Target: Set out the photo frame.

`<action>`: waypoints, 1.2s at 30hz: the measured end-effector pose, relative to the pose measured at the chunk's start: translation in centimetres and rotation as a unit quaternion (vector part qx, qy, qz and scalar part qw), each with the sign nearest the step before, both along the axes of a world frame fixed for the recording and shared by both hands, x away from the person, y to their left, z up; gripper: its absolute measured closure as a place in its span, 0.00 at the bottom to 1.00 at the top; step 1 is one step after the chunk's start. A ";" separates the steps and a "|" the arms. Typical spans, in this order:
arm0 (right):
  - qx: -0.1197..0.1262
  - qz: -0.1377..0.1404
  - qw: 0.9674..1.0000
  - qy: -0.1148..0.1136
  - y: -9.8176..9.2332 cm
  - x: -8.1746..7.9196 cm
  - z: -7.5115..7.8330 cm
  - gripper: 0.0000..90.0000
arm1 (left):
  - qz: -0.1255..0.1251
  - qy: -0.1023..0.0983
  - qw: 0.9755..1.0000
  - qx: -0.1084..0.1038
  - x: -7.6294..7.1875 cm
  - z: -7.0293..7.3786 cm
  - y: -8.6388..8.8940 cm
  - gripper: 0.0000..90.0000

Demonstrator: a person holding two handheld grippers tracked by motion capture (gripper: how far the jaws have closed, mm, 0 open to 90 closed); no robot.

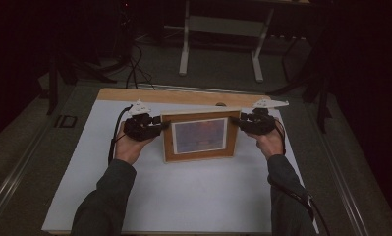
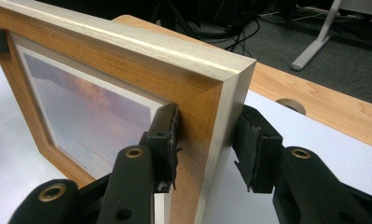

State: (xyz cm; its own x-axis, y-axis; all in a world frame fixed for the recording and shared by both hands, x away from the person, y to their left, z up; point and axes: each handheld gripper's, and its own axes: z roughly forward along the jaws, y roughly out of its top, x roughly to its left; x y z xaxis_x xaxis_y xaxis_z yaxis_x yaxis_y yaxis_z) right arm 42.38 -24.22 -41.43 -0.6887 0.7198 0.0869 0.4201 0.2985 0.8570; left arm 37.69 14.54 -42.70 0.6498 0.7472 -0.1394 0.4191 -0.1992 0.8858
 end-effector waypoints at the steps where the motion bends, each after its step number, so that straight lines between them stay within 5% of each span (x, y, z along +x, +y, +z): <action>1: 0.001 -0.001 1.000 0.000 0.0 0.0 0.0 0.68 | 0.000 0.001 1.000 -0.003 0.0 0.0 0.0 0.72; 17: 0.018 -0.010 1.000 0.003 -0.7 -1.1 -0.4 0.68 | 0.020 -0.005 1.000 0.002 0.2 -0.2 -1.0 0.69; 36: 0.016 -0.018 0.999 0.029 -1.2 -2.5 -0.1 0.69 | 0.012 0.031 0.999 -0.041 1.0 -0.6 -0.8 0.71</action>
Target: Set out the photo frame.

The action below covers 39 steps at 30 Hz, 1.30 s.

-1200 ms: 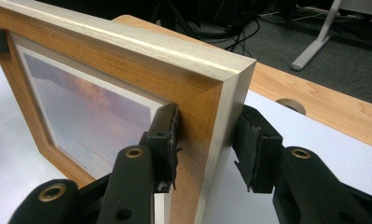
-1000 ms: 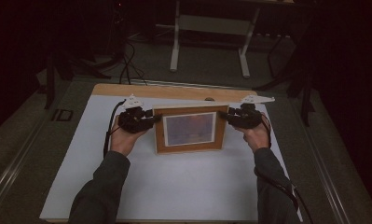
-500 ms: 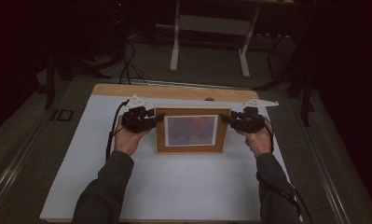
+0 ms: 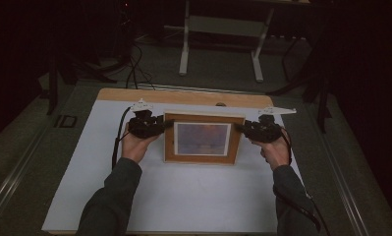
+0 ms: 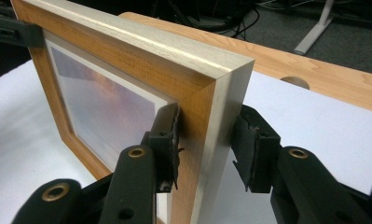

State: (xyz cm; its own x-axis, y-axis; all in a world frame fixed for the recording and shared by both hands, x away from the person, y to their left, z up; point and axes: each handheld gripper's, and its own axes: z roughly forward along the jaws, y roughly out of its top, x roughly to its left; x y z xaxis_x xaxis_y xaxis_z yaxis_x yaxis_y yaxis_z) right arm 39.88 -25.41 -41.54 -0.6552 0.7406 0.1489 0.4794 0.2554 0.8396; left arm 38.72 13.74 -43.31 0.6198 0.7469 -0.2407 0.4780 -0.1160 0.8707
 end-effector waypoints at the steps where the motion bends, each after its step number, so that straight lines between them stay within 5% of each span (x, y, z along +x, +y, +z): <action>1: 0.005 -0.001 1.000 0.004 0.0 0.0 0.0 0.69 | -0.005 0.007 1.000 -0.005 0.1 0.0 0.2 0.71; 7: 0.000 -0.004 1.000 0.017 0.0 -0.1 0.3 0.70 | -0.012 0.026 0.999 -0.021 0.3 0.0 0.4 0.71; 25: -0.008 0.000 0.999 0.046 0.4 -0.2 0.8 0.70 | -0.018 0.059 0.998 -0.019 0.1 0.5 0.9 0.71; 39: -0.018 0.010 0.999 0.040 0.5 -0.3 0.8 0.69 | -0.021 0.054 0.998 -0.011 -0.4 0.6 0.9 0.70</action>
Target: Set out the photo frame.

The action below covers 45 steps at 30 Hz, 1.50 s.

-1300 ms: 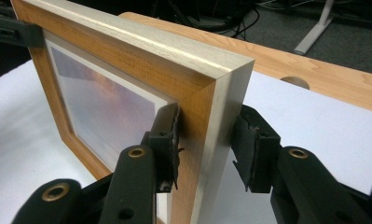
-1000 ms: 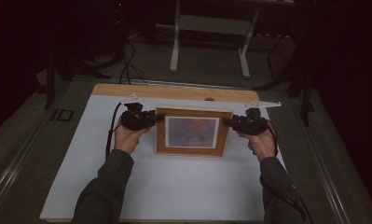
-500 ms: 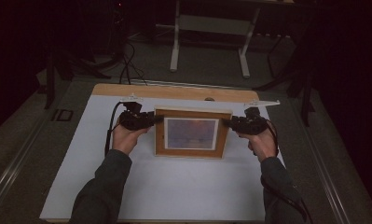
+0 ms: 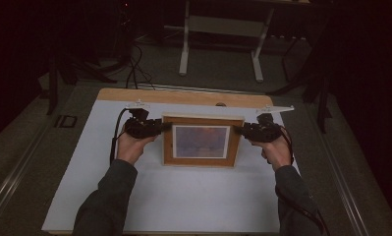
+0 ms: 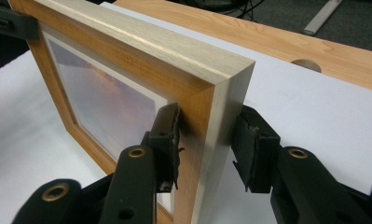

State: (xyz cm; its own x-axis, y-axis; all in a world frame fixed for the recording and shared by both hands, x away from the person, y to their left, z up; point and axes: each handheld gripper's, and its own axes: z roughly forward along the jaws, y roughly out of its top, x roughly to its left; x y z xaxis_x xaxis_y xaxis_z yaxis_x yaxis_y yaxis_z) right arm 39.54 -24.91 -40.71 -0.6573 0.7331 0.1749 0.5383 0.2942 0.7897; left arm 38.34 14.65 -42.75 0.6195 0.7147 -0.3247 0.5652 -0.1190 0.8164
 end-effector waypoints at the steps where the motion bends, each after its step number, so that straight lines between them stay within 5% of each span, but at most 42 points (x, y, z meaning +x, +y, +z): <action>1: 0.000 0.000 1.000 0.000 0.0 0.0 0.0 0.69 | 0.001 -0.001 1.000 0.002 0.0 0.0 0.0 0.70; 9: -0.003 0.003 1.000 -0.004 0.0 0.0 0.0 0.69 | 0.005 -0.006 1.000 0.001 -0.2 -0.1 0.0 0.63; 18: -0.006 0.008 1.000 -0.015 -0.6 -0.2 -0.1 0.57 | 0.010 -0.012 1.000 0.005 -0.4 -0.3 0.4 0.55; 45: -0.010 0.008 1.000 -0.017 -4.4 -1.8 0.3 0.55 | 0.042 -0.017 0.999 0.010 -2.9 -0.9 4.4 0.53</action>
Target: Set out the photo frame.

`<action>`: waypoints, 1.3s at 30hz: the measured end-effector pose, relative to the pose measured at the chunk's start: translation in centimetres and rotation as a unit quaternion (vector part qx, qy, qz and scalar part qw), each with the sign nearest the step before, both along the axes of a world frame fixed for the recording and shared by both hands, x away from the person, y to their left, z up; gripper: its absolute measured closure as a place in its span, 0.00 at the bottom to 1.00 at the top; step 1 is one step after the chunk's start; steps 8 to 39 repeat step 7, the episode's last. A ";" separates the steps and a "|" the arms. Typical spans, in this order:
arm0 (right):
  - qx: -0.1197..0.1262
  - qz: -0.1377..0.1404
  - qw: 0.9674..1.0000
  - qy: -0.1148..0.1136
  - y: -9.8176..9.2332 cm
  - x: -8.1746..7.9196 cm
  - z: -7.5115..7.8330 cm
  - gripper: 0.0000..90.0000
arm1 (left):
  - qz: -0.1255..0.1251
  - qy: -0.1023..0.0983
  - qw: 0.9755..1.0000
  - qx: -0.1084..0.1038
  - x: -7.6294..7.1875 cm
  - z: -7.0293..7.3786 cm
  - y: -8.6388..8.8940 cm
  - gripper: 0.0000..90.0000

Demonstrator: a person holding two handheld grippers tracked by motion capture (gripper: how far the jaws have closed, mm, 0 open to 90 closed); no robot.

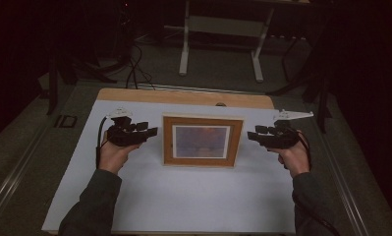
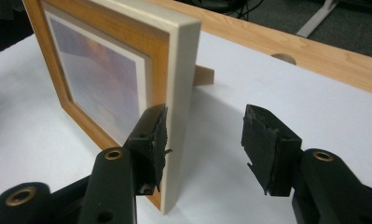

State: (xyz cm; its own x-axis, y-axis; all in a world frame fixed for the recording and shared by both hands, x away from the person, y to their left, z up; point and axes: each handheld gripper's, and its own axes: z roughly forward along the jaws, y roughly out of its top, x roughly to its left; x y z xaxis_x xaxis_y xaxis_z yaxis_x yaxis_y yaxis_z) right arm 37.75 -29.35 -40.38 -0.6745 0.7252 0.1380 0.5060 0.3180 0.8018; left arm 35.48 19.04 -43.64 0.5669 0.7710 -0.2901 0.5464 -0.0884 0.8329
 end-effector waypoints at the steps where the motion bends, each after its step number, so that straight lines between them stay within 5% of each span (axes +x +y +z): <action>1: -0.002 -0.001 1.000 0.001 -0.2 0.0 -0.2 0.55 | 0.002 0.001 1.000 -0.001 -0.1 -0.1 0.1 0.53; 7: 0.000 -0.009 1.000 0.012 -0.9 0.0 -1.5 0.55 | 0.017 0.009 1.000 0.011 -0.8 -1.1 1.2 0.53; 39: 0.000 -0.009 1.000 0.012 -0.9 0.0 -1.5 0.55 | 0.017 0.009 1.000 0.011 -0.8 -1.1 1.2 0.53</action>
